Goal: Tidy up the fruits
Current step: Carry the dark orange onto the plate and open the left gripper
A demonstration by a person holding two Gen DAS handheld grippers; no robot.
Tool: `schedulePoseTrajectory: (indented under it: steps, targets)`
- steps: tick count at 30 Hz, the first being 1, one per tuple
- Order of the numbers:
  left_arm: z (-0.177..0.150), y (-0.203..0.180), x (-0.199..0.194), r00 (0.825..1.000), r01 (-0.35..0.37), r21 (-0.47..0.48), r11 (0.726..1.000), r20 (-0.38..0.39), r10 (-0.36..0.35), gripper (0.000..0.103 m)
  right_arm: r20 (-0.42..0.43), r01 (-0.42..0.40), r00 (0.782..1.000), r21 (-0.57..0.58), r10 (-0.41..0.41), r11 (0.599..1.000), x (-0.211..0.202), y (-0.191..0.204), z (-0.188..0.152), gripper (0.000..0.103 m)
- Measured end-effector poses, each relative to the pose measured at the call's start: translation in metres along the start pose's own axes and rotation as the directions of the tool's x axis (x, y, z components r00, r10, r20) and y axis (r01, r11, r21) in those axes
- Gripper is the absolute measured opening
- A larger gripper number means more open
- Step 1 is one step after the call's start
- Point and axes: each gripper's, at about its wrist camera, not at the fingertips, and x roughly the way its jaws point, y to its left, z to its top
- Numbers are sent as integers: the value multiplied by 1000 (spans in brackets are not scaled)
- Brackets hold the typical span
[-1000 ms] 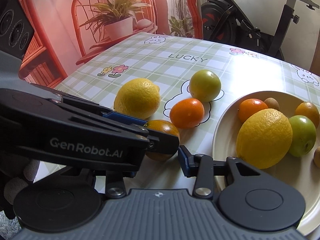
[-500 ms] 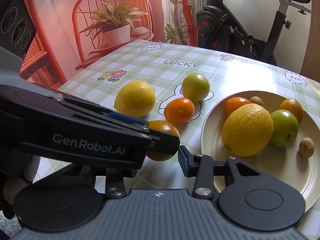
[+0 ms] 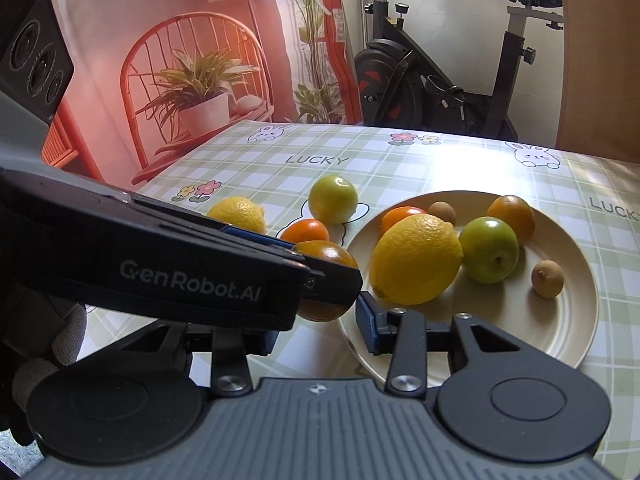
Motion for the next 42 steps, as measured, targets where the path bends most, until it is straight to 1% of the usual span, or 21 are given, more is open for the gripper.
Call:
schedulePoseTrajectory:
  steps: [5, 9, 15, 21, 31, 42]
  targets:
    - [6, -15, 16, 999, 24, 12, 1000, -29, -23, 44, 11, 27, 1000, 48, -27, 998, -7, -17, -4, 42]
    - [8, -22, 29, 998, 28, 34, 999, -51, -26, 44, 9, 46, 999, 87, -47, 995, -11, -31, -10, 42]
    - [10, -15, 40, 998, 10, 15, 1000, -60, -9, 44, -14, 61, 998, 107, -59, 992, -4, -36, -10, 43]
    - [13, -8, 43, 998, -1, -1, 1000, -62, 1, 44, -29, 61, 998, 102, -58, 993, 8, -35, -6, 43]
    - [12, -4, 47, 998, 3, -10, 1000, -68, -4, 46, -53, 78, 996, 110, -73, 991, 15, -36, -4, 43]
    - [14, 5, 39, 999, 5, -25, 1000, -42, -6, 47, -63, 87, 995, 109, -81, 990, 16, -34, -2, 45]
